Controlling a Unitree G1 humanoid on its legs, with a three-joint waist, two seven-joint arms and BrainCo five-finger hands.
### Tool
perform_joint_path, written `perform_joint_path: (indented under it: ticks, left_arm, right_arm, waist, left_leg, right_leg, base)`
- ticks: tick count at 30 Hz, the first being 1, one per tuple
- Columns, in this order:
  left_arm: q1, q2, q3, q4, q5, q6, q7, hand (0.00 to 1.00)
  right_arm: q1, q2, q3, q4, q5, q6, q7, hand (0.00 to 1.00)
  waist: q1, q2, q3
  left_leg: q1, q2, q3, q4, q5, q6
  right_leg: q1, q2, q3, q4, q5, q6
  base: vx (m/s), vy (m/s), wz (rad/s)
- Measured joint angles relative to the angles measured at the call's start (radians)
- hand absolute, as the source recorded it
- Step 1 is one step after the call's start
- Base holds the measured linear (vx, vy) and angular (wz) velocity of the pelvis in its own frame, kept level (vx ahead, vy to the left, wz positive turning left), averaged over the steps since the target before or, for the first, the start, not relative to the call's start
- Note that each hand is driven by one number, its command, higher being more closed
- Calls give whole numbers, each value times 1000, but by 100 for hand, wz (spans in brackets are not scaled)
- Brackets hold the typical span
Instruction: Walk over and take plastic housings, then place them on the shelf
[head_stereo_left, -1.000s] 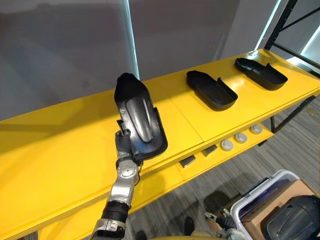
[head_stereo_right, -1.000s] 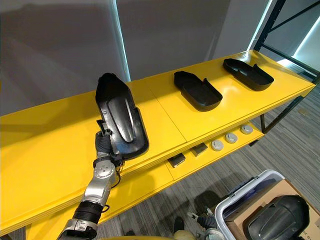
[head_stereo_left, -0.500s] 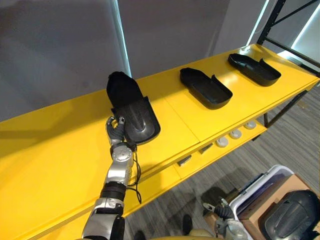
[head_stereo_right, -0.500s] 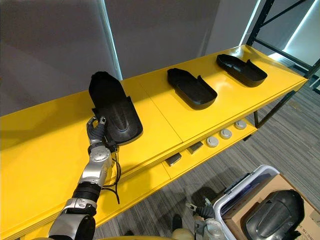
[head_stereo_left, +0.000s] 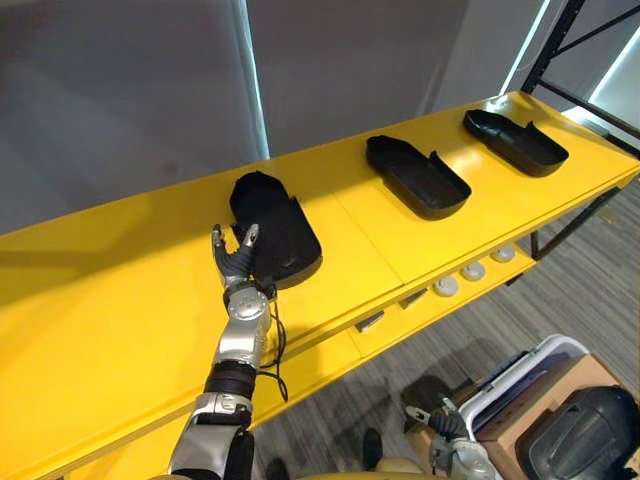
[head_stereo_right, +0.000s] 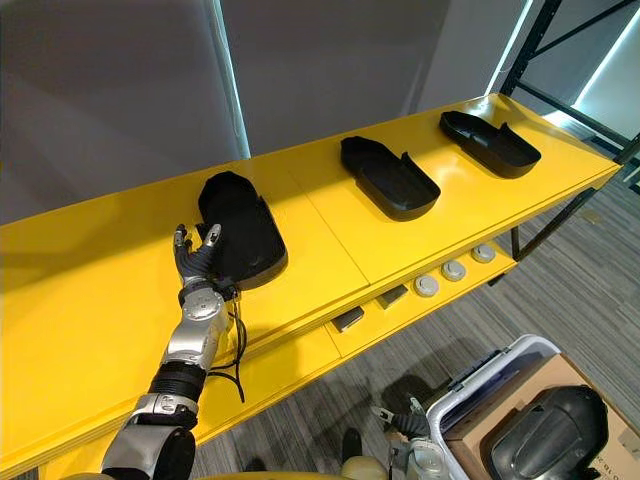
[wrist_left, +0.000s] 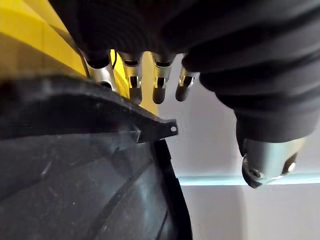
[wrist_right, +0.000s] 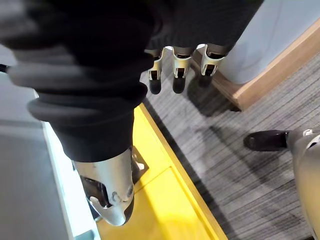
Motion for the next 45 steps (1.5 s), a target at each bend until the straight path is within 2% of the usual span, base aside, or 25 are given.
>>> perform_joint_path:
  ticks: [5, 10, 11, 12, 15, 16, 18, 19, 25, 33, 38, 45]
  left_arm:
    - [85, -15, -31, -143, 44, 0, -3, 0]
    - [186, -2, -107, -328, 162, -7, -58, 0]
    - [218, 10, -131, -369, 189, -19, -73, 100]
    - [248, 14, -160, -403, 226, -30, -97, 100]
    - [322, 34, -221, -468, 284, -58, -140, 100]
    - [372, 39, -257, -479, 328, -78, -181, 100]
    - [400, 45, -284, -479, 356, -82, -210, 100]
    - [433, 51, -314, -479, 381, -94, -252, 100]
    - [462, 55, -353, -462, 434, -103, -323, 100]
    - [376, 62, -403, -297, 477, -97, -330, 100]
    - [322, 64, -401, -251, 501, -70, -326, 100]
    - [253, 62, -397, -179, 505, -58, -319, 100]
  right_arm:
    - [3, 1, 0, 1, 0, 0, -1, 0]
    - [17, 0, 13, 6, 1, -2, 0, 0]
    - [20, 0, 25, 6, 2, -4, 1, 0]
    - [28, 1, 32, 6, 3, -5, 3, 0]
    - [32, 1, 36, 31, 3, -8, 6, 0]
    - [32, 1, 36, 43, 4, -13, 19, 0]
    - [41, 2, 37, 44, 4, -15, 24, 0]
    - [46, 1, 37, 44, 5, -19, 27, 0]
    - [43, 1, 55, 44, 3, -23, 36, 0]
    - [37, 3, 76, 42, 2, -23, 40, 0]
    - [34, 2, 75, 42, 2, -23, 39, 0]
    - [34, 1, 61, 39, 1, -22, 39, 0]
  waist:
    - [2, 2, 2]
    - [8, 3, 3]
    - [16, 3, 4]
    - [28, 4, 4]
    - [34, 4, 4]
    - [41, 4, 4]
    - [51, 4, 4]
    - [55, 4, 4]
    - [56, 2, 4]
    - [54, 2, 4]
    - [53, 3, 4]
    - [43, 5, 3]
  left_leg:
    - [1, 0, -6, 4, 3, 4]
    - [2, -1, -27, 0, 7, 10]
    - [3, -1, -28, 0, 8, 11]
    - [2, 0, -28, 0, 8, 11]
    - [0, -1, -31, -1, 8, 11]
    - [-1, -2, -31, -1, 8, 11]
    - [-2, -2, -30, -1, 8, 11]
    - [-6, -2, -33, -1, 8, 11]
    - [-6, -2, -40, 0, 7, 11]
    - [-7, 0, -26, 5, 6, 12]
    - [-8, 10, -6, 6, 6, 12]
    - [-3, 13, 5, 5, 6, 12]
  right_leg:
    - [6, 0, -5, 0, 0, 0]
    - [18, -2, -27, 0, -2, 0]
    - [19, -2, -28, 0, -2, 0]
    - [19, -2, -28, 0, -3, 0]
    - [19, -3, -29, 0, -5, 2]
    - [18, -4, -29, 0, -8, 5]
    - [16, -5, -28, 0, -10, 7]
    - [13, -6, -28, 5, -17, 16]
    - [13, -11, -30, 11, -22, 16]
    - [10, -8, -23, 7, -20, 14]
    - [-4, 2, -1, 7, -15, 7]
    - [-6, 6, 11, 4, -10, 3]
  base:
    - [-8, -7, 3]
    - [-43, -20, 13]
    - [-62, -20, 1]
    - [-59, -19, 2]
    - [-36, -13, 5]
    - [0, 0, 0]
    - [0, 0, 0]
    - [-12, -12, 5]
    - [-1, -4, 3]
    - [0, -8, -2]
    - [-23, -19, -13]
    - [-44, -21, -7]
